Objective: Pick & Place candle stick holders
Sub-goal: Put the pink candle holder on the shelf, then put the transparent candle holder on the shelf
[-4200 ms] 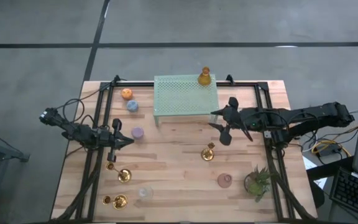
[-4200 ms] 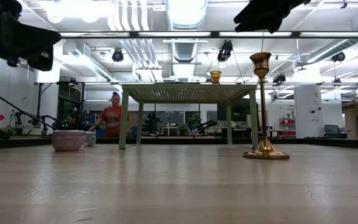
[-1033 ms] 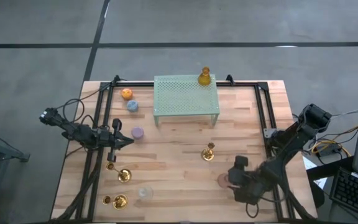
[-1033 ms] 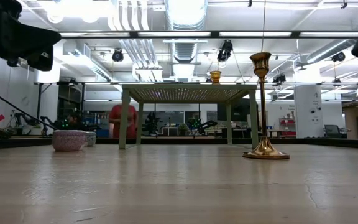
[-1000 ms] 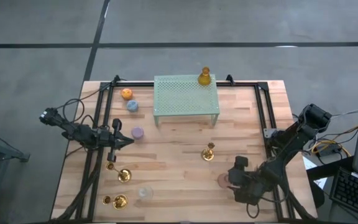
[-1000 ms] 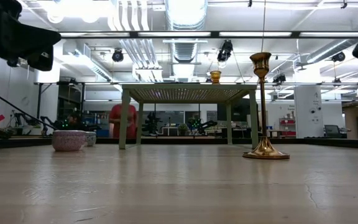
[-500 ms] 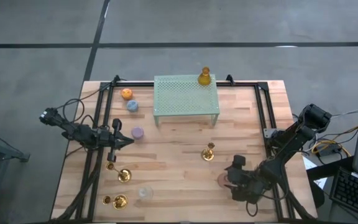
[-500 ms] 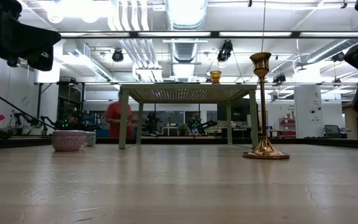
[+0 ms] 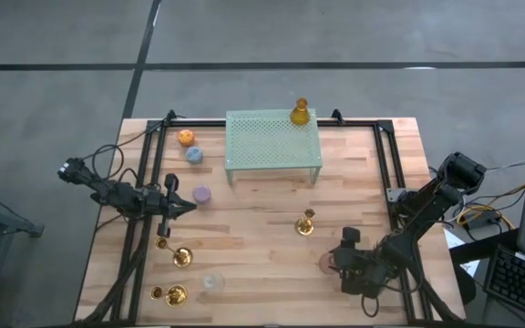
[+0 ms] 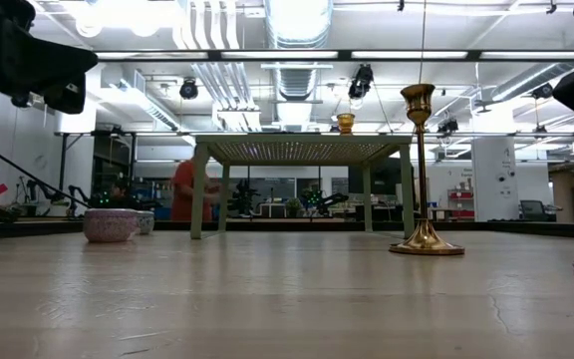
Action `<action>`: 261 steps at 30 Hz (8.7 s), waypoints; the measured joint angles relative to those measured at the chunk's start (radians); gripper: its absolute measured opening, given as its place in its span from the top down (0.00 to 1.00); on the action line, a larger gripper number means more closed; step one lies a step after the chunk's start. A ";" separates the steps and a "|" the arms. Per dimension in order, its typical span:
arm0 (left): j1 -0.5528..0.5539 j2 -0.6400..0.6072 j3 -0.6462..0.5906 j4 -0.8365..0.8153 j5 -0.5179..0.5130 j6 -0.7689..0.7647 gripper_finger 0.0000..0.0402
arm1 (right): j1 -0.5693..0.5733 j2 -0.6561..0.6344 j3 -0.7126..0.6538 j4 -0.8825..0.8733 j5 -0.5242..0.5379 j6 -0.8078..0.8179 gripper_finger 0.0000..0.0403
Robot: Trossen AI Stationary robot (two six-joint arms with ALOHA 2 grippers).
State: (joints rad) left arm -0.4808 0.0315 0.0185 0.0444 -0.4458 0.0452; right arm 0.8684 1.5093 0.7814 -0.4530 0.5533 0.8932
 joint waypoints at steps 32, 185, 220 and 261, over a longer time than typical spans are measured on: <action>0.000 0.000 0.000 0.000 0.000 0.000 0.94 | -0.028 -0.170 0.000 0.022 0.081 -0.092 0.63; 0.000 0.009 0.000 0.003 0.000 0.000 0.94 | -1.321 -0.094 0.225 0.359 -0.289 -0.695 0.42; 0.000 0.009 0.000 0.003 0.000 0.000 0.94 | -1.205 -0.229 0.272 0.331 -0.293 -0.793 0.23; 0.000 0.008 0.000 0.003 0.000 0.000 0.94 | -0.742 -0.608 -0.082 0.562 -0.522 -0.895 0.98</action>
State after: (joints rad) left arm -0.4808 0.0399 0.0181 0.0479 -0.4458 0.0452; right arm 0.1268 0.9018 0.6992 0.1089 0.0309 -0.0017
